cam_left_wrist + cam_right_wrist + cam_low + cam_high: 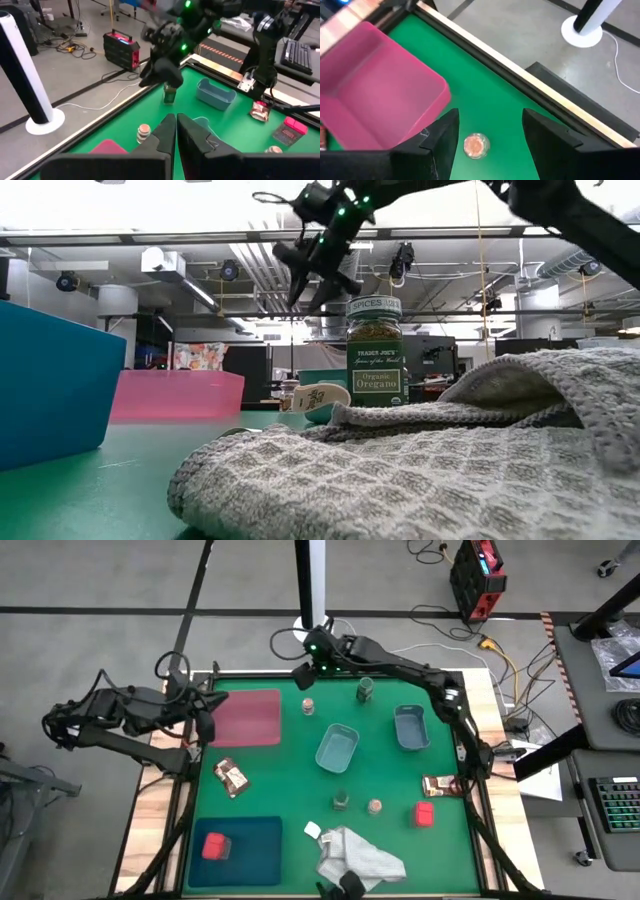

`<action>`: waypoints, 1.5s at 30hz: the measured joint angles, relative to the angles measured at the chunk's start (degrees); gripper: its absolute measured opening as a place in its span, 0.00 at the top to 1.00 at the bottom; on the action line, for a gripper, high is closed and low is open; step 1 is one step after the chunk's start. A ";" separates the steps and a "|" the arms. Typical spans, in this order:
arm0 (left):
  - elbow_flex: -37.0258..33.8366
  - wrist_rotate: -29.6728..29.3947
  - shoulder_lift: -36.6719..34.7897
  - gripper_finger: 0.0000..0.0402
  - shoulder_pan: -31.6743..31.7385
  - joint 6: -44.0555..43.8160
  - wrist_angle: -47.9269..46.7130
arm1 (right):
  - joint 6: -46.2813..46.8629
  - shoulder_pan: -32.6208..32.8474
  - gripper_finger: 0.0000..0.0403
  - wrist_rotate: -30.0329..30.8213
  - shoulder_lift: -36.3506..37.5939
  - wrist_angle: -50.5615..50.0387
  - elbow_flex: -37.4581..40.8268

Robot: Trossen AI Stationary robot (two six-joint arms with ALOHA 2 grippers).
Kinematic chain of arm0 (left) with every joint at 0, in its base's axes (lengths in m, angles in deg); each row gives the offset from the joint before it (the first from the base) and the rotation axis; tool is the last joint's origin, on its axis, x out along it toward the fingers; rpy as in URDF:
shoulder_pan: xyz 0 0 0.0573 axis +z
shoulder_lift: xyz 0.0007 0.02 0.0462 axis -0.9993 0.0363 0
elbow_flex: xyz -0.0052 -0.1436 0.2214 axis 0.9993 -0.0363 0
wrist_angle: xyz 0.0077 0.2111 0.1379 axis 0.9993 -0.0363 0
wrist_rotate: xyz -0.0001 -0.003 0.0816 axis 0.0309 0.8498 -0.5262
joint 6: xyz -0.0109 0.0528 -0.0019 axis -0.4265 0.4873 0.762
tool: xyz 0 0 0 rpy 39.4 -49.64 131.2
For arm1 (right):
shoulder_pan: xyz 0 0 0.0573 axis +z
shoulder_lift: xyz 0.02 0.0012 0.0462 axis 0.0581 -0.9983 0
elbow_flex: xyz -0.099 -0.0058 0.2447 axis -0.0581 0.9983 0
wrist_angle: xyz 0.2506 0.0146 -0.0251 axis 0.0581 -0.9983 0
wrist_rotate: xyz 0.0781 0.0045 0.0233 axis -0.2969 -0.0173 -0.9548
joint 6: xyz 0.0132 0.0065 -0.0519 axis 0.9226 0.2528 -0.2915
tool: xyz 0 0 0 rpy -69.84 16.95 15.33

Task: Sort spices by type
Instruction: Put the top brown seasoning bottle into the light blue bin

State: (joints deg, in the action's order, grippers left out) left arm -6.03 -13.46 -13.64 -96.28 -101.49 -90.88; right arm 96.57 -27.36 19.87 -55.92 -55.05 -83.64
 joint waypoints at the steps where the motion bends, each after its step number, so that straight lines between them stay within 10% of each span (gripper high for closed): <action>1: 0.00 -0.03 -0.21 1.00 0.00 0.07 -0.08 | 0.49 -0.16 0.46 -0.02 -1.10 -0.90 -1.07; 17: 0.00 -3.27 -0.45 1.00 0.00 0.28 -3.62 | 4.91 0.76 0.19 -5.75 -11.05 -4.59 -2.83; 45: -0.02 -3.27 -0.29 1.00 0.00 -2.62 -5.50 | 3.83 2.88 0.34 -5.29 -14.16 3.98 4.73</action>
State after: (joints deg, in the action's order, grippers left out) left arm -6.05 -16.74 -13.93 -96.28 -104.11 -96.39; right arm 100.40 -24.48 14.58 -70.08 -51.08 -78.91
